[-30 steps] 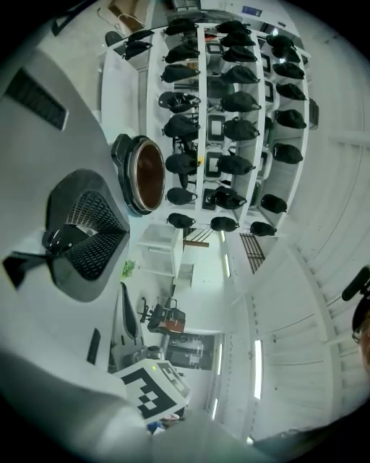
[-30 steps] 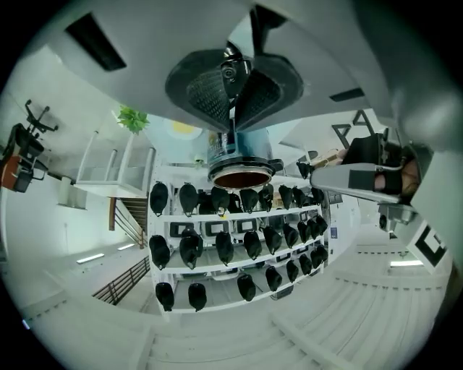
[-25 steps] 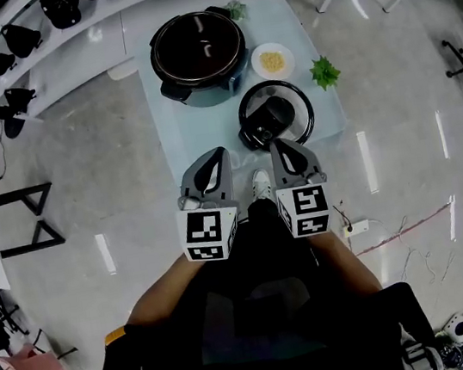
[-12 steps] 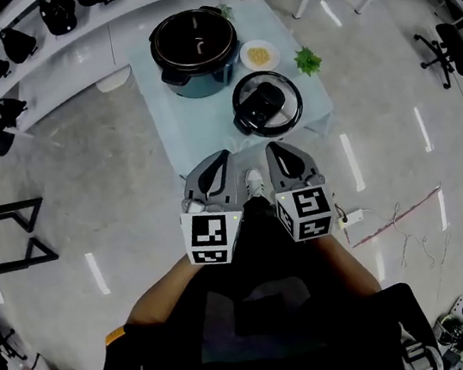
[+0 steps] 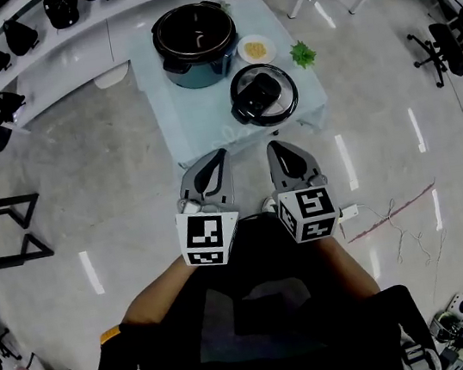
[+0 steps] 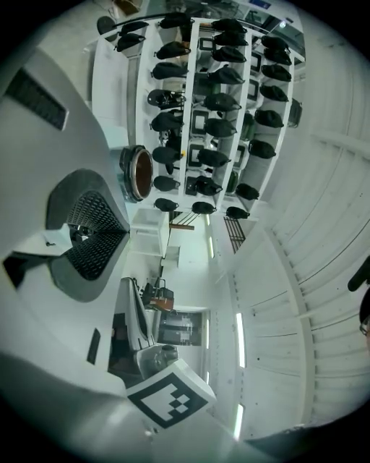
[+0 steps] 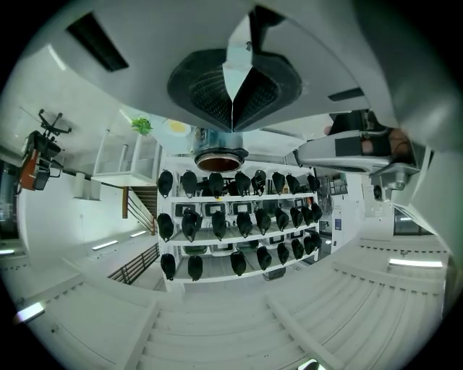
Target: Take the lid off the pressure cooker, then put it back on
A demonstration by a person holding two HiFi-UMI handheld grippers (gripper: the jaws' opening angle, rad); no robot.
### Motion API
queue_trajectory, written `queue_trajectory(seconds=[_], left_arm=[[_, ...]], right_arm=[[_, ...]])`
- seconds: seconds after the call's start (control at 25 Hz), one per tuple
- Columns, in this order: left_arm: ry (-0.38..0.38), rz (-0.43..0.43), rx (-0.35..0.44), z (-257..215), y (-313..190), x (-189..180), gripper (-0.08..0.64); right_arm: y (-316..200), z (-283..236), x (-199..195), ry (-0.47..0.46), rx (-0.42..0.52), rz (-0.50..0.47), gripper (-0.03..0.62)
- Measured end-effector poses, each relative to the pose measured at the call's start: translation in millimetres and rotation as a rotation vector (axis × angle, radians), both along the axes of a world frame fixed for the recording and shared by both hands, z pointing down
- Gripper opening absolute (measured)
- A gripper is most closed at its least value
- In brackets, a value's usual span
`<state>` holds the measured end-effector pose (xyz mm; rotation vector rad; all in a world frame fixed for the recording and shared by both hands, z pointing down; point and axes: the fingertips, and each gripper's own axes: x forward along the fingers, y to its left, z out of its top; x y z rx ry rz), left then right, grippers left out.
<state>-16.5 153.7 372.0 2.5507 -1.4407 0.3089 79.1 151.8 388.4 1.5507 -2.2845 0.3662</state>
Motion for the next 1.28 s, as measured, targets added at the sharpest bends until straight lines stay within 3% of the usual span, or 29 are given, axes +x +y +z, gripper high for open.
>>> queue_trajectory(seconds=[0.64,1.28], left_arm=[[-0.040,0.016,0.006,-5,26,58,0.008],[-0.067,0.013,-0.002,1,29,86,0.008]], right_arm=[[36,-9,50,-0.015,0.001,-0.023,0.021],[41,2,76,-0.037,-0.011,-0.030,0.021]])
